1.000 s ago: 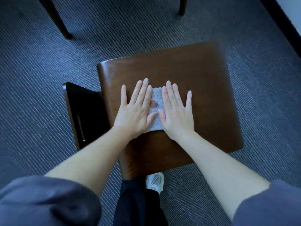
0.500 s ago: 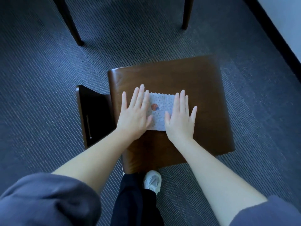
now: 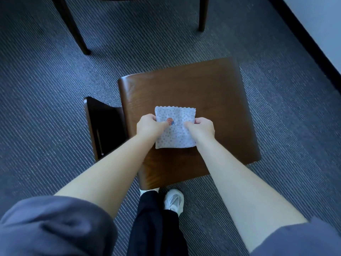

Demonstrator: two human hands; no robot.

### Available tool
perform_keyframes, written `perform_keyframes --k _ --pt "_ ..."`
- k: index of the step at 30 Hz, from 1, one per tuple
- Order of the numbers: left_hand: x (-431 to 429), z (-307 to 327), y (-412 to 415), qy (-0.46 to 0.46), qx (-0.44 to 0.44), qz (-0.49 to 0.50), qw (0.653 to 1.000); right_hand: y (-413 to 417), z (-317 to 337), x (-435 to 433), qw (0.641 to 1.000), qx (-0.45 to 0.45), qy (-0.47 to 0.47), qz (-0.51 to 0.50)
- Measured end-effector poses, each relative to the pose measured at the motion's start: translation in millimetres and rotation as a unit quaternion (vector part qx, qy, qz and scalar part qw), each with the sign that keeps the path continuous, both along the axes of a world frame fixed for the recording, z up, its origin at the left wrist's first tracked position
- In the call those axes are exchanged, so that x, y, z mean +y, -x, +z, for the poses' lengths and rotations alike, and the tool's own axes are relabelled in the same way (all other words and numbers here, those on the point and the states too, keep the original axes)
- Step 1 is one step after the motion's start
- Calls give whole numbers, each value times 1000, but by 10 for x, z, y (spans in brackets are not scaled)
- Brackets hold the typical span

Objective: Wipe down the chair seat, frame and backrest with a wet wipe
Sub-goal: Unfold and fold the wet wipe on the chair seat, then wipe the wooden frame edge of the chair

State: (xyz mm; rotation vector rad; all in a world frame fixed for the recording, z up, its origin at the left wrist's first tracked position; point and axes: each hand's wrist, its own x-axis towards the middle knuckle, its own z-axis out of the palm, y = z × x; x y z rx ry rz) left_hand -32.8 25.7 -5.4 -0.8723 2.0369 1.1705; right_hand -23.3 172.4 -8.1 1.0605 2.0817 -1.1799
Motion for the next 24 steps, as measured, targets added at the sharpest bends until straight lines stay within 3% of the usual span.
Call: perform_keyframes --k 5,9,14,16,19,24 --pt "-195 423 -98 -141 16 -25 989 -96 449 166 987 -13 157 18" --pt "-383 1055 -256 -117 46 -90 988 -259 960 278 968 -18 235 82" --pt "-563 1632 -425 -189 32 -79 978 -448 1432 251 875 -58 480 -25" --pt "-607 1871 -523 -221 22 -79 972 -510 1618 193 867 -75 492 26" --pt "-713 2133 -644 -223 34 -81 971 -563 1859 127 886 -58 453 84" --pt "-878 2419 -828 -331 69 -14 941 -589 2213 1 879 -32 475 1"
